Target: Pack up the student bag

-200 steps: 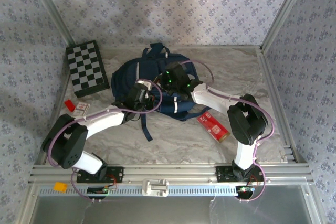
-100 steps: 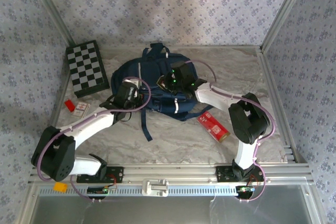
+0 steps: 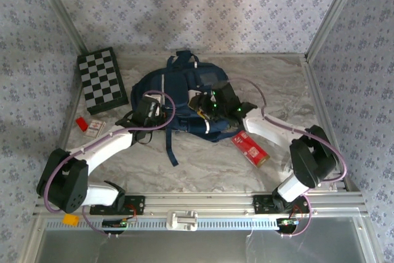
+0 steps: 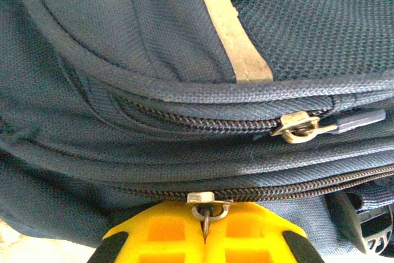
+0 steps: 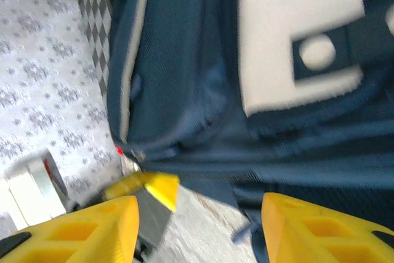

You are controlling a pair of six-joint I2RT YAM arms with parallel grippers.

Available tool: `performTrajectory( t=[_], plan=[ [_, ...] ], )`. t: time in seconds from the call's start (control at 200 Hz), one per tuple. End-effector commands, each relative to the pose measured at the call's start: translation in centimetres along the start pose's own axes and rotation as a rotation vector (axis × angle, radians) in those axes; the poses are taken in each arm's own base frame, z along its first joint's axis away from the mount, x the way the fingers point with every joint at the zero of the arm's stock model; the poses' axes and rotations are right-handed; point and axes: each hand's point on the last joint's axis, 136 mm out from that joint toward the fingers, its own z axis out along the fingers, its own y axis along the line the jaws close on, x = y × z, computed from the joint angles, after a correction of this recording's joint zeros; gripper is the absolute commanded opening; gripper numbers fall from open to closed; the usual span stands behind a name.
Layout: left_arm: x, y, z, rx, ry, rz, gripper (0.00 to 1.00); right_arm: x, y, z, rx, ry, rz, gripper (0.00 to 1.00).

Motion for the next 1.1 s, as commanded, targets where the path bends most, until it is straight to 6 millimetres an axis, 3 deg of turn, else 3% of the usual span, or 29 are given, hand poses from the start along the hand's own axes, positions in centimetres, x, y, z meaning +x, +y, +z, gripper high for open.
performTrajectory(
  t=[0.0,0.13,0.245,0.41,0.55,0.595,0.725,0.815,0.875,0.995,1.035,1.045,1.094],
  plan=[
    [-2.2,-0.2,-1.3,-0.002,-0.056,-0.011,0.00,1.3,-2.5,0.8,0.029,0.005,0.063,0.57],
    [-1.9,-0.7,-1.4,0.022,-0.036,0.010,0.00,-0.2,-3.8,1.1,0.074,-0.037,0.014,0.51],
    [-0.6,-1.8,-1.8,0.086,0.004,0.053,0.00,-2.7,-5.0,1.1,0.120,-0.082,-0.026,0.30],
    [1.1,-2.8,-2.7,0.092,0.043,0.047,0.00,-7.3,-5.8,1.2,0.179,-0.137,-0.097,0.30],
    [2.7,-5.7,-3.4,0.131,0.083,0.035,0.00,-10.6,-5.7,1.7,0.161,-0.155,-0.134,0.29],
    [3.3,-6.4,-3.5,0.121,0.101,0.029,0.00,-12.0,-4.0,1.4,0.143,-0.182,-0.179,0.31],
    [4.1,-8.4,-3.3,0.106,0.114,0.008,0.00,-13.9,-3.3,1.5,0.185,-0.161,-0.251,0.35],
    [3.8,-8.4,-3.0,0.085,0.118,-0.021,0.00,-13.1,-2.7,0.9,0.160,-0.124,-0.231,0.38],
    [3.9,-9.0,-2.7,0.113,0.121,-0.009,0.00,-11.6,-2.4,-0.2,0.176,-0.106,-0.233,0.48],
    [4.3,-9.7,-2.4,0.142,0.151,0.016,0.00,-7.3,-2.5,-2.7,0.184,-0.063,-0.145,0.60],
    [4.5,-9.5,-2.4,0.137,0.156,0.021,0.00,-6.0,-2.4,-3.0,0.166,-0.052,-0.103,0.62],
    [4.5,-9.6,-2.4,0.137,0.158,0.024,0.00,-5.2,-3.3,-2.9,0.179,-0.036,-0.086,0.62],
    [4.7,-9.5,-2.4,0.139,0.159,0.033,0.00,-3.3,-3.8,-2.9,0.174,-0.019,-0.043,0.63]
  ],
)
